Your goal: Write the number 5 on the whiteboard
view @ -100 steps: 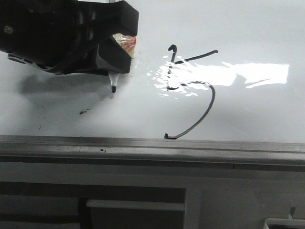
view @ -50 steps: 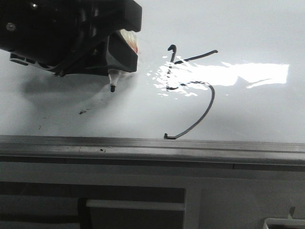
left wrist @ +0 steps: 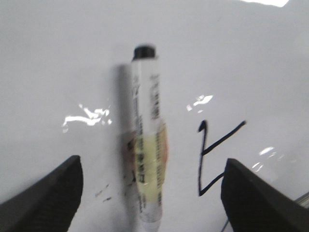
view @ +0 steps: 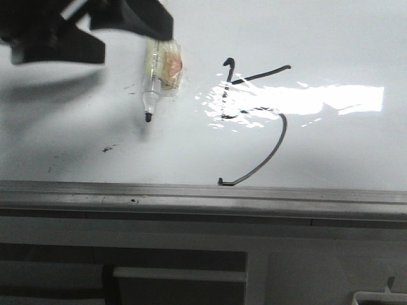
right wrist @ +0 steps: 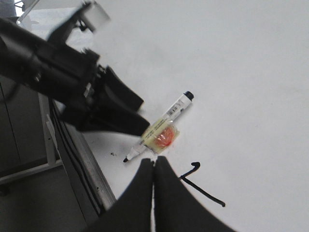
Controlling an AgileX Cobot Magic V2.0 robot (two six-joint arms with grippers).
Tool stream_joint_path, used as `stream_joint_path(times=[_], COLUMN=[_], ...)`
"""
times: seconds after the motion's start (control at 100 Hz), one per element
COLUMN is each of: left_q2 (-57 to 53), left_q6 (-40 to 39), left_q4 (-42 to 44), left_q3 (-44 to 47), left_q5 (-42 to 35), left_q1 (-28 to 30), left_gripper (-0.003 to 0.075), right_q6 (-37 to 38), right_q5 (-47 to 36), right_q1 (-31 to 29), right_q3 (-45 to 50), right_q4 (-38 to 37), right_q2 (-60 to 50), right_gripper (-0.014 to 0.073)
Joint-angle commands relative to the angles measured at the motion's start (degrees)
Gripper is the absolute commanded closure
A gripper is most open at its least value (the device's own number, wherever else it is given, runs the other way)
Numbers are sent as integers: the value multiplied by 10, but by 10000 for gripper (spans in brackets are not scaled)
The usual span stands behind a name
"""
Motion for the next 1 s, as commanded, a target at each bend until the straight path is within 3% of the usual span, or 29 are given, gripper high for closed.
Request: stream_joint_path(times=[0.0,0.16,0.35,0.56,0.99], left_q2=[-88,-246,-387,-449,-449], left_q6=[13,27,27,28,28], left_q4=[31,94,117,116,116], left_q3=[6,87,182,222,224], left_q5=[-22,-17,-18,-17,-17], left_q1=[1,17,22,22,22], left_gripper=[215,400,741,741,741], right_q6=[-2,-2,-2,-2,-2], right_q5=[-28,-62,-79,-79,-79], right_q1=[-4,-14,-38,-38,-38], right_q3=[5,101,215,238,238], right_q4=[-14,-23,-43,-43,-43], right_q2=[-38,-139,-260,-330,-332], right_gripper=[636,636,636,636,636])
